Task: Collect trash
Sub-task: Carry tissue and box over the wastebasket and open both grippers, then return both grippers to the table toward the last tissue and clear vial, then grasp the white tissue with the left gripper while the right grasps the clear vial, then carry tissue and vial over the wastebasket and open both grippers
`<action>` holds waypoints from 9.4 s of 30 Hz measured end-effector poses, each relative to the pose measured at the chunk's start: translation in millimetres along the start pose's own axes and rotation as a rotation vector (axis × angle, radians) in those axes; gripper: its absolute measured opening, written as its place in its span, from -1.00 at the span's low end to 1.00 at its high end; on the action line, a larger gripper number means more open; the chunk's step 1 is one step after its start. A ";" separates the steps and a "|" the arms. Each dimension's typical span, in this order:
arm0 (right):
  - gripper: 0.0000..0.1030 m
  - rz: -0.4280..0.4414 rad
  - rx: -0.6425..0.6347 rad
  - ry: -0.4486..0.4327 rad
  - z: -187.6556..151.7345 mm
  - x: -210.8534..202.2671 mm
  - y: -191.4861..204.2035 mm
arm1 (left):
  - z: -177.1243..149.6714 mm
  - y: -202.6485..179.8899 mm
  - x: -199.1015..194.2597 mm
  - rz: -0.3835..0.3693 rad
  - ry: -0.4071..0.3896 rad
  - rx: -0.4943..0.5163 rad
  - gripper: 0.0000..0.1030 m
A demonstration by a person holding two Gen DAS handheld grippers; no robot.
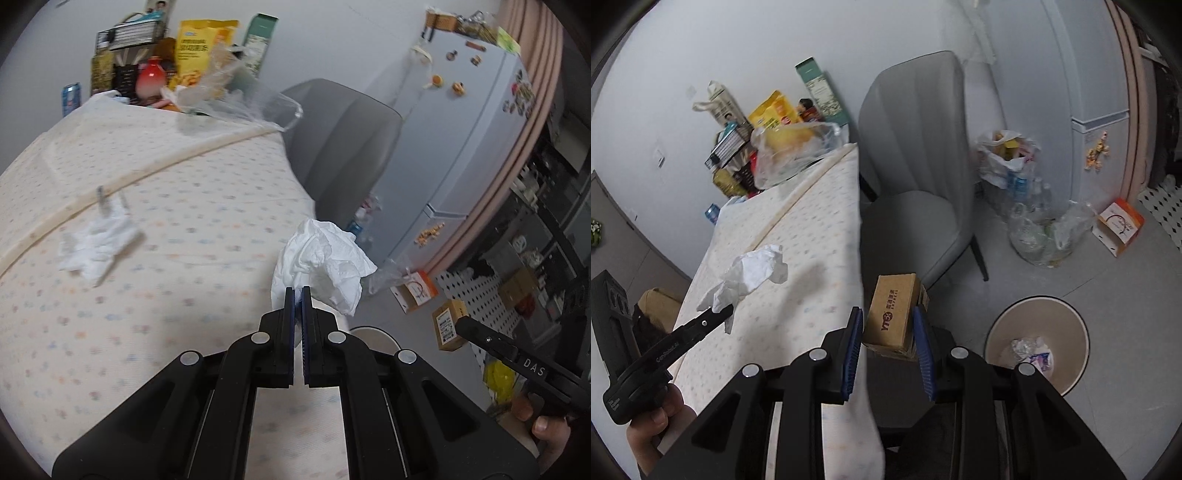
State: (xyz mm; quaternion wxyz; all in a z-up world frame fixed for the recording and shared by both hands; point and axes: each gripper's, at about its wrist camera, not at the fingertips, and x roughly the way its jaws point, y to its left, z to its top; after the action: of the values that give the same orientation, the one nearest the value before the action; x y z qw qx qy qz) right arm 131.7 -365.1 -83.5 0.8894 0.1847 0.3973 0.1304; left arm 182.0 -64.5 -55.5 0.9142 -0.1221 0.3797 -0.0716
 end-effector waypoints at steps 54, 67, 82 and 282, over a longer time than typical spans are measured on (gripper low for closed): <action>0.18 -0.117 0.330 -0.097 -28.7 -32.4 -198.0 | -12.7 -164.2 101.4 -0.077 0.182 0.265 0.73; 0.63 -0.044 0.192 -0.078 -14.7 -9.0 -109.3 | 25.2 -38.5 25.5 0.074 0.000 0.080 0.83; 0.69 0.008 0.031 -0.023 0.9 25.5 -6.1 | 28.6 122.8 -31.0 0.241 -0.126 -0.140 0.82; 0.21 -0.176 0.375 -0.104 -53.5 -43.9 -251.3 | -42.5 -213.2 179.3 -0.116 0.357 0.294 0.17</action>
State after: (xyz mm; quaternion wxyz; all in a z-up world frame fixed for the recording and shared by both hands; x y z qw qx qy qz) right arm 84.2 -595.3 -196.2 0.8669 0.3178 0.3825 -0.0339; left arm 269.4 -316.4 -146.7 0.8350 0.0053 0.5130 -0.1987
